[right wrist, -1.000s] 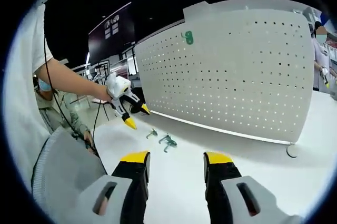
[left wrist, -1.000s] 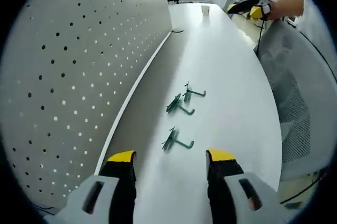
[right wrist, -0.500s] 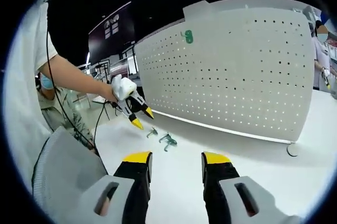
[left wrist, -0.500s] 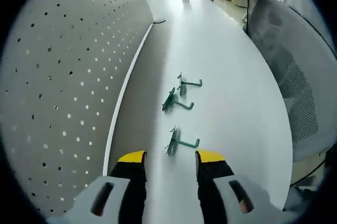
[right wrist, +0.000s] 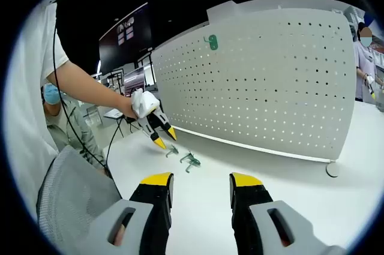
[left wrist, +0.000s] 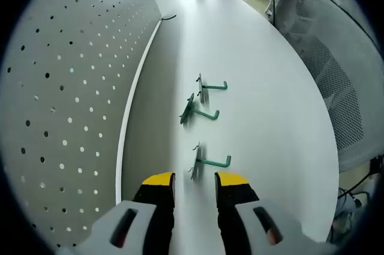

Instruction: Insert the hook assembly into the mounting plate slot until the hook locks in place.

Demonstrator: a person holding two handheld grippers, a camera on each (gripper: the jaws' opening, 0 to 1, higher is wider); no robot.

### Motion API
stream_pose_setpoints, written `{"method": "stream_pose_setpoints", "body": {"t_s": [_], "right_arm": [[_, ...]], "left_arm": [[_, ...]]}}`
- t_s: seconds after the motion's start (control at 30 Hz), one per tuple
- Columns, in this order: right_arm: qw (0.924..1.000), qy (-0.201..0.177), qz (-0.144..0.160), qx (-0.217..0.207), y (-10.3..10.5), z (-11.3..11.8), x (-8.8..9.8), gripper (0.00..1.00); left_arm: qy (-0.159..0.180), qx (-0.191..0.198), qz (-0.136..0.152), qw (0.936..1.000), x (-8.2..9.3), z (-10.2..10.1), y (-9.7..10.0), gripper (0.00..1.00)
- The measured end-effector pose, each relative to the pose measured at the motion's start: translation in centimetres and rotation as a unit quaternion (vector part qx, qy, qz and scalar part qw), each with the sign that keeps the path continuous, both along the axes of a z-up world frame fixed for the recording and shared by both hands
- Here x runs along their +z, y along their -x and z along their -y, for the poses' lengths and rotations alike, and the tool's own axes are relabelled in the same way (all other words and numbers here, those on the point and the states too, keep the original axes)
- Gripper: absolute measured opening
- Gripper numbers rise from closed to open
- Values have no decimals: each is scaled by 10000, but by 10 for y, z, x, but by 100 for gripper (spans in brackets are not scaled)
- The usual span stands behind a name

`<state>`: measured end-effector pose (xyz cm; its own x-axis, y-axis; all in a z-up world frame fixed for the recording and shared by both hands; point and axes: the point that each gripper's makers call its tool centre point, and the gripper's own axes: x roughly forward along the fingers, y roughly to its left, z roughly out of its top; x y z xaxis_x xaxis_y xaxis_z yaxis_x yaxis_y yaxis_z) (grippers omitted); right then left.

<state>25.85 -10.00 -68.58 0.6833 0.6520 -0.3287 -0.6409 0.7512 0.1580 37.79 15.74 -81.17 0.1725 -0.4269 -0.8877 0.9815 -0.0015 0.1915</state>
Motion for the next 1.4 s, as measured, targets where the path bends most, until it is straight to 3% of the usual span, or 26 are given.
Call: {"method": "stream_pose_setpoints", "body": {"t_s": [0.57, 1.4], "right_arm": [[9999, -7, -70, -109, -2, 4, -1, 35], [9998, -52, -98, -157, -1, 6, -1, 33]], "left_arm": [[-96, -70, -242, 9996, -11, 6, 0, 14], [-44, 355, -351, 9987, -17, 5, 7, 4]]}}
